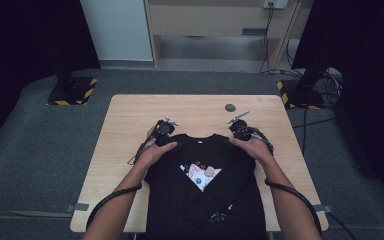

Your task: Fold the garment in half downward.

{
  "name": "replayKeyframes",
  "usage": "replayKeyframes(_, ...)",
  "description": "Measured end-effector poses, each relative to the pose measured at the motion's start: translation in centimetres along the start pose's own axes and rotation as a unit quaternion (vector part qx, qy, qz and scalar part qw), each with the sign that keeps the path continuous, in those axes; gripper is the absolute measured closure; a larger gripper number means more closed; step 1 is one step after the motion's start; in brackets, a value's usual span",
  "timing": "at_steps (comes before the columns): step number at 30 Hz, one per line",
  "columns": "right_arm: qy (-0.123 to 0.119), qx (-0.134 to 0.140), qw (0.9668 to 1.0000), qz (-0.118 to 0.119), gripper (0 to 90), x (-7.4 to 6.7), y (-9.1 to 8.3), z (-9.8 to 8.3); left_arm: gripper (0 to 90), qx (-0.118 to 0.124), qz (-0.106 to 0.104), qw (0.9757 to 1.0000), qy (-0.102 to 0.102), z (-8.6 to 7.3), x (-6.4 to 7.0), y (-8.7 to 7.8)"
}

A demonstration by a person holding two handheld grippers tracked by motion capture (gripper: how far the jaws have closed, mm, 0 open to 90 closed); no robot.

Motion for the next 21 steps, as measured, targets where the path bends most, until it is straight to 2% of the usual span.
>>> replayKeyframes(7,-0.008,-0.019,0.9997,0.01,21.7,-0.16,0.17,0.21,8.9,-0.003,-0.004,1.0,0.007,0.08,-0.06,0.03)
replayKeyframes(13,-0.009,-0.027,0.9995,0.011,17.3,-0.2,0.26,0.21,9.0,-0.006,-0.006,0.9999,0.012,0.04,-0.09,-0.04)
replayKeyframes(21,-0.006,-0.022,0.9997,0.01,16.2,-0.18,0.41,0.26,14.4,-0.002,-0.013,0.9997,0.019,0.06,0.06,-0.16)
Point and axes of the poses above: each handheld gripper's, and its own axes: y roughly forward along the jaws, z roughly out of its top, x roughly to its right, the point moved 4 cm from there along y, roughly forward along the jaws, and after that the axes turned 14 degrees about -y, right-handed, at the moved point
